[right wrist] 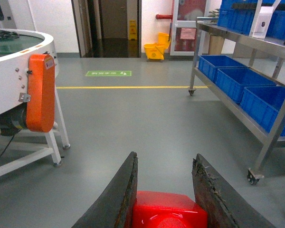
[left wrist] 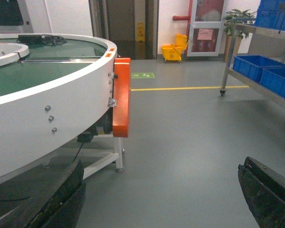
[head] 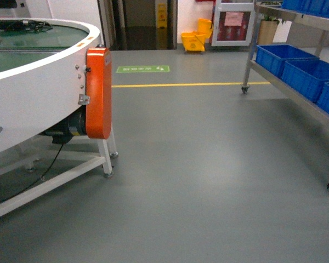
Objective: Pick red block from blue box to shelf
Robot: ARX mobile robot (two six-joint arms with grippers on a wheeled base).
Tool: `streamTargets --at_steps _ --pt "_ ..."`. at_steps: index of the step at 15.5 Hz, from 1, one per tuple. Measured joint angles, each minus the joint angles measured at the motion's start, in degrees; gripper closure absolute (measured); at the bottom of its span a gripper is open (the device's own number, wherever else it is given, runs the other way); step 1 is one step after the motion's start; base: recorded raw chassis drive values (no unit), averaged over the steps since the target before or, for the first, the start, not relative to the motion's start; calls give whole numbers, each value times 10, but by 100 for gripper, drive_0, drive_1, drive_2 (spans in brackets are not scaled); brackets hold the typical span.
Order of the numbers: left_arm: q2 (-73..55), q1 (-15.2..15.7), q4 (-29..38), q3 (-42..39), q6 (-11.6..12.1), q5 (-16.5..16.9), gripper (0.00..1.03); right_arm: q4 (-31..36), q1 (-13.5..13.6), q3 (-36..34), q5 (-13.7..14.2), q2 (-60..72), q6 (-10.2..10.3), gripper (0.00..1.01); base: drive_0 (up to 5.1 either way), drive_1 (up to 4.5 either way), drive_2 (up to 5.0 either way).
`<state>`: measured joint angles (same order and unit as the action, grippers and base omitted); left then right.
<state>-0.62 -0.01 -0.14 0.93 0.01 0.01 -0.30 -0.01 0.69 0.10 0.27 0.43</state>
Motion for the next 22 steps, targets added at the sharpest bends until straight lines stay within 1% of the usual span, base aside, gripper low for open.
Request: streamTargets --at_steps 3,4,22 --pt "0 0 -3 0 0 0 5 0 0 0 0 0 0 73 4 424 -416" --pt "0 0 -3 0 0 0 5 1 0 0 0 0 0 73 0 0 0" --pt "0 0 -1 0 0 -1 5 0 0 0 0 0 0 73 -162 -162 -162"
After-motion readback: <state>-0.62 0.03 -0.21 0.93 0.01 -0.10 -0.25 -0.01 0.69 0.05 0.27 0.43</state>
